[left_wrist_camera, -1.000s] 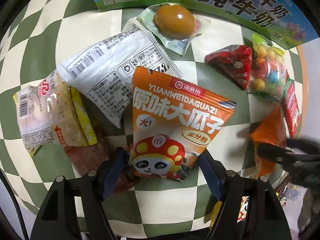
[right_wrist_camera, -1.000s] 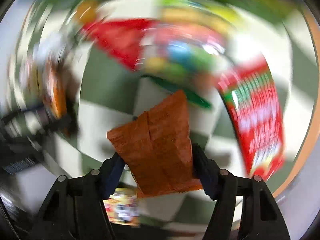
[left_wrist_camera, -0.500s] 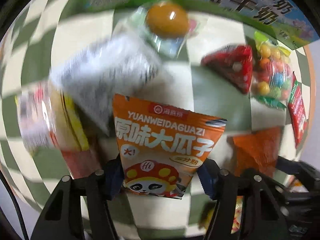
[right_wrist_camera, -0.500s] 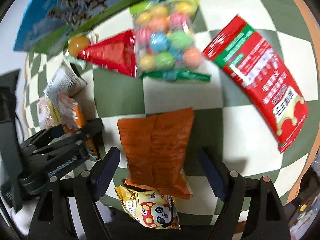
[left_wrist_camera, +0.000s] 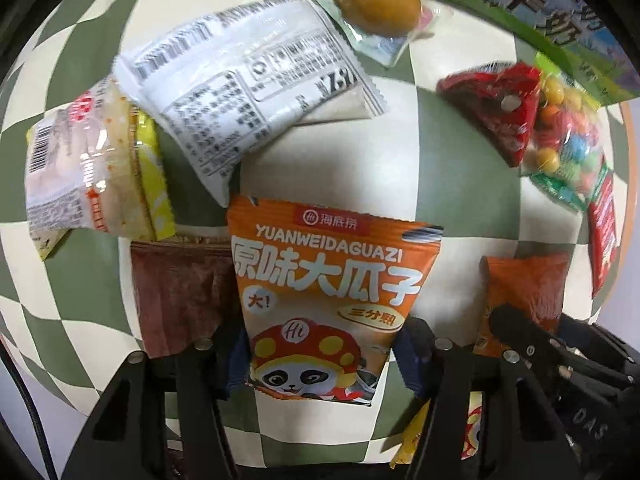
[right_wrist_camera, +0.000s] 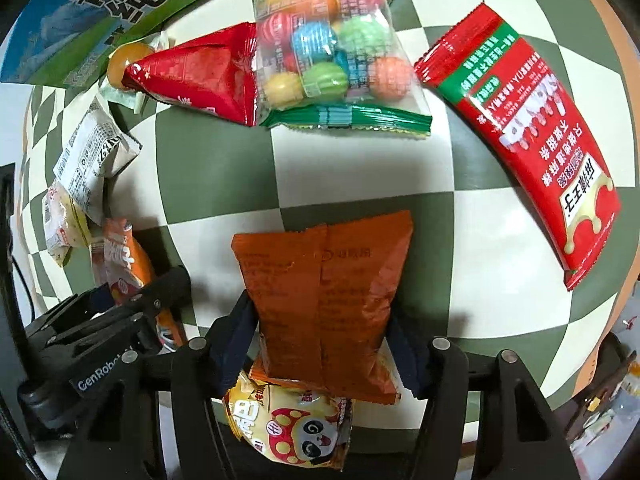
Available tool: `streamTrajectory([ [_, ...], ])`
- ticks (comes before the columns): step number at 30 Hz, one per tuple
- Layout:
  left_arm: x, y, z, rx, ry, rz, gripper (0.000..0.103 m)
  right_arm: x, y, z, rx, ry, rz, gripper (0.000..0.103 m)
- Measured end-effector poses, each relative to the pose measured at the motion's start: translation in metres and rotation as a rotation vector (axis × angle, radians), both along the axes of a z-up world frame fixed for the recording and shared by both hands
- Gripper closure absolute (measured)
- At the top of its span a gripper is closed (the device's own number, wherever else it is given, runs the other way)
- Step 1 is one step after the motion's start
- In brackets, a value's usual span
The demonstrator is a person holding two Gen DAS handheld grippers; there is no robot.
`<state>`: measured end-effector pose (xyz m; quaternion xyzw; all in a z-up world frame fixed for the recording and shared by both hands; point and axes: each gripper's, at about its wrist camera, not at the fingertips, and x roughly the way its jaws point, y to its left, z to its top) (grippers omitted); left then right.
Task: Organize snacks
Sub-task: 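Grasp the orange seed bag with the left tool while the right grasps the orange chip bag, then carry both bags into the cardboard box and open both tools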
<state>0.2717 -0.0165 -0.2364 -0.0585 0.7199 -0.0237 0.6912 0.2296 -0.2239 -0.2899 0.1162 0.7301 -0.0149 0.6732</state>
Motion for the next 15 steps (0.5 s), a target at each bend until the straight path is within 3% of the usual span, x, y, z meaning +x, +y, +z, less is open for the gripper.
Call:
streamTrajectory([
  [2,0.009,0.000,0.013,-0.014,-0.013,0.009,0.048,-0.002,0.003,0.002,0.014,-0.012,-0.019,0.049],
  [6,0.015,-0.003,0.048,-0.051,-0.071,-0.005,0.048,-0.006,-0.025,0.027,0.041,-0.056,-0.049,0.055],
  [12,0.029,-0.010,0.109,-0.129,-0.161,-0.005,0.048,0.002,-0.042,0.073,0.092,-0.139,-0.063,0.055],
  [15,0.017,-0.014,0.150,-0.177,-0.216,-0.001,0.048,0.005,-0.045,0.104,0.123,-0.191,-0.068,0.056],
])
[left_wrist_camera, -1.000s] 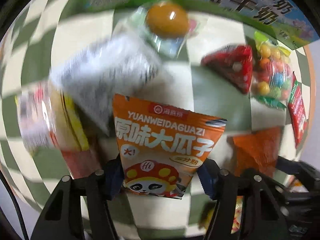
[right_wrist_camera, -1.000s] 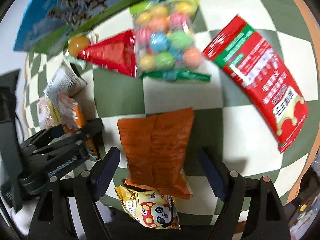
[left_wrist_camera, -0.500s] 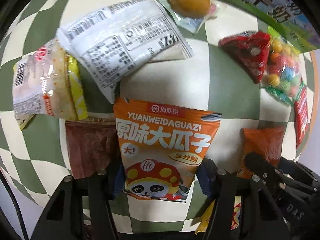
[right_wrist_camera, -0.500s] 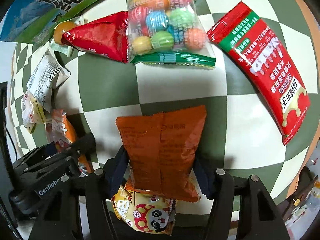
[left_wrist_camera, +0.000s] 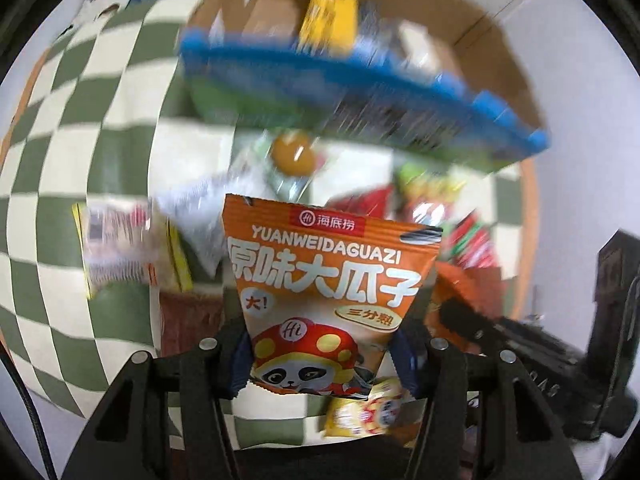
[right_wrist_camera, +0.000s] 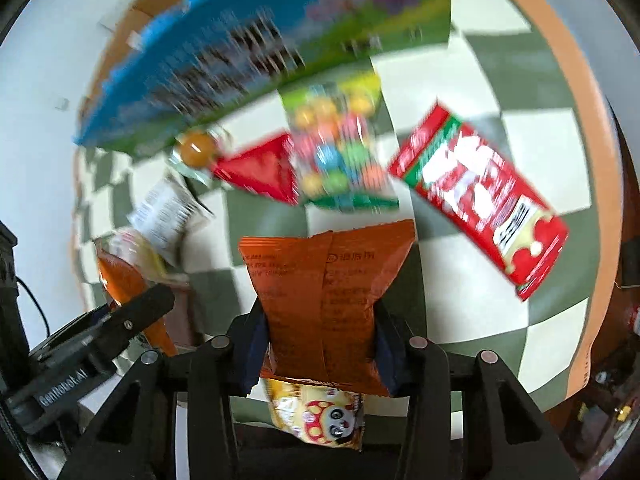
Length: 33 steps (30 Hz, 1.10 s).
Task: Organize snacks
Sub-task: 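Carry both bags into the cardboard box and open both tools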
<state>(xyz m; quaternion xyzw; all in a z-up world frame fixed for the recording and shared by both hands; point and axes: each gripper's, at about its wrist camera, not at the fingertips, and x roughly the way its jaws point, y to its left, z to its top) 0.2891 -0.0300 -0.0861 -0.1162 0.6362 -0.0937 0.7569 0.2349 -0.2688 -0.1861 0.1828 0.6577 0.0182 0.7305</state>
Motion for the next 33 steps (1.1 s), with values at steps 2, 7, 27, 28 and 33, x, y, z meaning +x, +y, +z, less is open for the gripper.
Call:
streamTrajectory([
  [2,0.012,0.003,0.024,-0.026,-0.041,-0.008,0.048,0.009,-0.003,0.023,0.022,-0.040,-0.002,0.056],
  [7,0.055,0.000,0.075,-0.065,-0.117,-0.026,0.048,0.023,-0.016,0.094,0.061,-0.174,0.008,0.056],
  [27,0.273,-0.011,0.039,0.201,-0.001,-0.046,0.048,0.272,-0.047,0.113,-0.203,-0.229,0.034,0.056],
  [28,0.277,-0.011,0.036,0.207,0.006,-0.046,0.048,0.279,-0.047,0.108,-0.213,-0.220,0.039,0.056],
  [33,0.298,-0.009,0.017,0.199,0.035,-0.025,0.046,0.308,-0.048,0.084,-0.242,-0.177,0.056,0.056],
])
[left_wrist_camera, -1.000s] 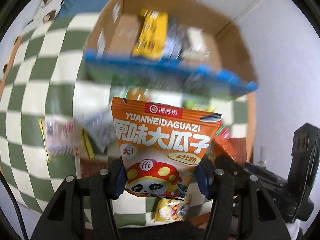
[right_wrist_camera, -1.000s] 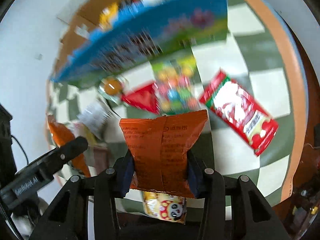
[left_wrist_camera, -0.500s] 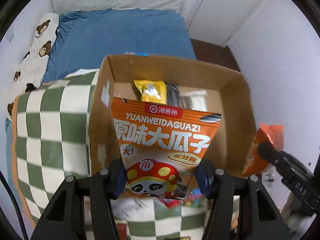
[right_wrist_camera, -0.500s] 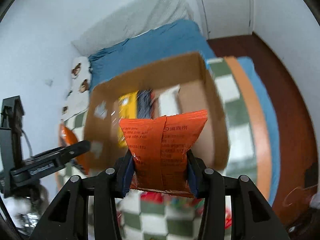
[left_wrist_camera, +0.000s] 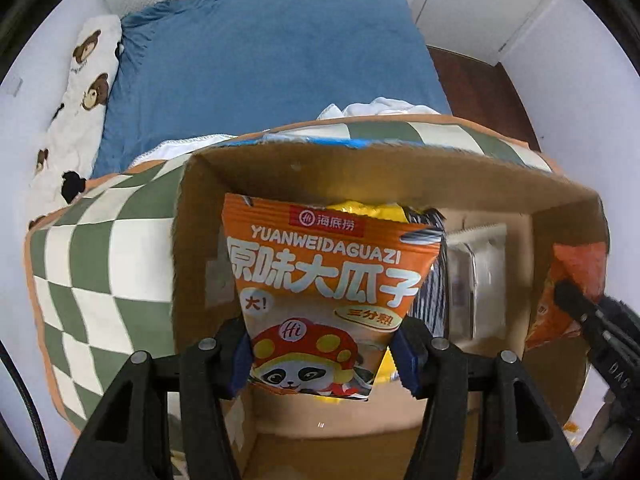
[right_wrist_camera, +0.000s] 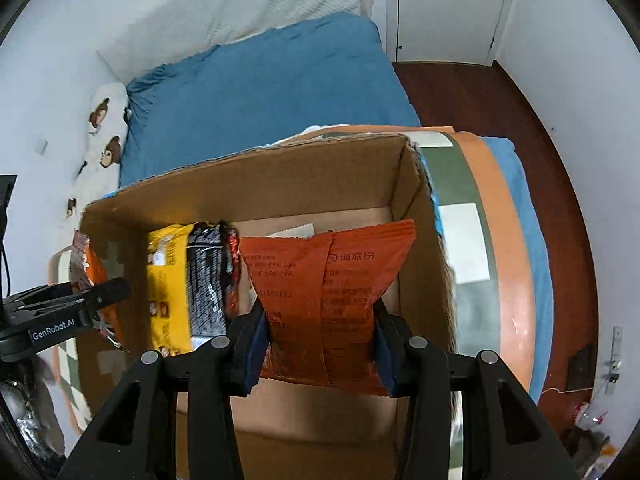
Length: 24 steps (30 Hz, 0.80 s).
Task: Organize snacks
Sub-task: 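Carry both bags into the cardboard box and open both tools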
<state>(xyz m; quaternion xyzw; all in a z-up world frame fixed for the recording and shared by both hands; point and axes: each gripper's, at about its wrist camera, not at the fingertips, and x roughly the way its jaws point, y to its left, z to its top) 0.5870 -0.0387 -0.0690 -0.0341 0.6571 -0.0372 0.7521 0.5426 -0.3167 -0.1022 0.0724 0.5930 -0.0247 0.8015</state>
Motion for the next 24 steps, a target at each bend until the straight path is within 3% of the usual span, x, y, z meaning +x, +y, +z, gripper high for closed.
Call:
streamTrajectory([
  [1,0.005,0.001,-0.004,-0.004,0.006,0.006,0.044,0.005,0.000,-0.007,-0.003,0.013,0.005,0.055],
  [3,0.009,0.004,-0.007,-0.002,0.002,0.021,0.020,0.014,0.001,-0.018,-0.009,0.049,0.017,0.054],
  [4,0.011,0.005,-0.008,-0.008,-0.005,0.027,0.015,0.017,0.000,-0.024,-0.014,0.066,0.014,0.048],
  [5,0.012,0.005,-0.008,-0.016,-0.016,0.031,0.013,0.019,-0.001,-0.027,-0.013,0.075,0.011,0.029],
  [7,0.012,0.005,-0.009,-0.017,-0.029,0.029,0.012,0.022,-0.002,-0.033,-0.001,0.078,0.005,0.014],
  [15,0.002,0.001,-0.006,-0.007,-0.091,0.018,0.008,0.021,0.002,-0.038,-0.009,0.072,0.021,0.011],
  [24,-0.037,0.001,0.012,0.008,-0.177,0.040,0.008,-0.009,0.007,-0.030,-0.013,0.025,0.009,0.011],
])
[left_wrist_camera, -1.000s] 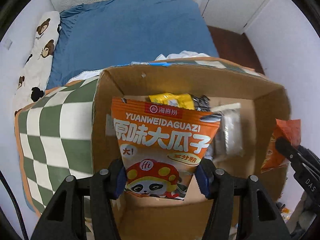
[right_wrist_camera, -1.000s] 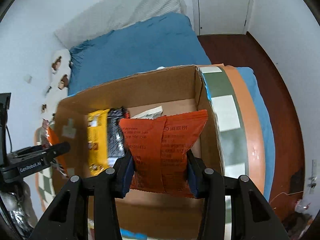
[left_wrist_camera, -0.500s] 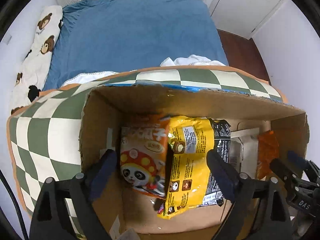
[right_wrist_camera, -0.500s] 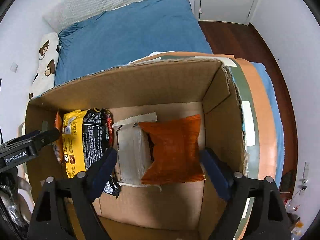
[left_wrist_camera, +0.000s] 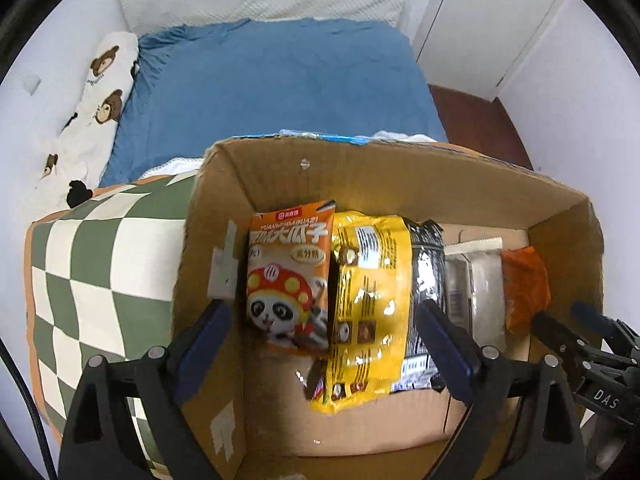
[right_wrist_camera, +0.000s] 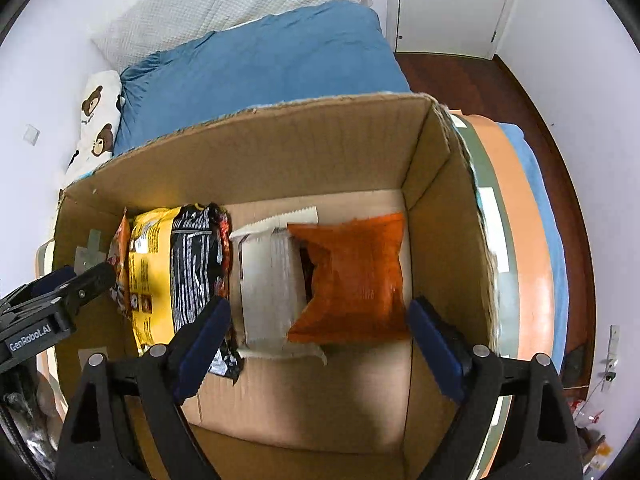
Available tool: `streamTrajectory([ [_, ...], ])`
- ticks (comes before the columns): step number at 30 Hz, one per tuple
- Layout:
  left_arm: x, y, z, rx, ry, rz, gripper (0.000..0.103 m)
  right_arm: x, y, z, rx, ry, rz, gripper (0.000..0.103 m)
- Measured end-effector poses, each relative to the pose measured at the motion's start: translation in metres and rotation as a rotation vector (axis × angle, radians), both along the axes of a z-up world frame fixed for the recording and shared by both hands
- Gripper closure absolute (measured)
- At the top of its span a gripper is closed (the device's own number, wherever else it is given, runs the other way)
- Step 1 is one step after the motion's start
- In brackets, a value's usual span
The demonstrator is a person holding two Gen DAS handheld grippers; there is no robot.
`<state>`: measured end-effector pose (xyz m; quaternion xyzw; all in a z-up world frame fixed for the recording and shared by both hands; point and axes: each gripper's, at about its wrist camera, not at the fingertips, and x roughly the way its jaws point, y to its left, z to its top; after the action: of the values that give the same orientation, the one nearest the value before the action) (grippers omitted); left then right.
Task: Organize snacks
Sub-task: 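Carry both bags into the cardboard box and open both tools, then grasp the red sauce packet with the left tool while the right grasps the yellow panda bag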
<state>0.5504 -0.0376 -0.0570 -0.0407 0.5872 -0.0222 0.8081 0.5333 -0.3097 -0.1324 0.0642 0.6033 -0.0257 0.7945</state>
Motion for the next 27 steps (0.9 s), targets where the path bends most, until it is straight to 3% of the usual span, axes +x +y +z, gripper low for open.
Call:
streamTrajectory([
  [6,-0.039,-0.003,0.022,0.012,-0.091,0.002,0.008,-0.035,0.008,0.015,-0.029,-0.069,0.015,0.011],
  [13,-0.096,-0.005,0.052,0.029,-0.212,0.000,0.008,-0.085,0.018,0.052,-0.065,-0.200,0.025,0.011],
  [27,-0.210,-0.016,0.097,0.049,-0.348,-0.025,0.008,-0.200,0.048,0.115,-0.084,-0.369,0.081,0.011],
])
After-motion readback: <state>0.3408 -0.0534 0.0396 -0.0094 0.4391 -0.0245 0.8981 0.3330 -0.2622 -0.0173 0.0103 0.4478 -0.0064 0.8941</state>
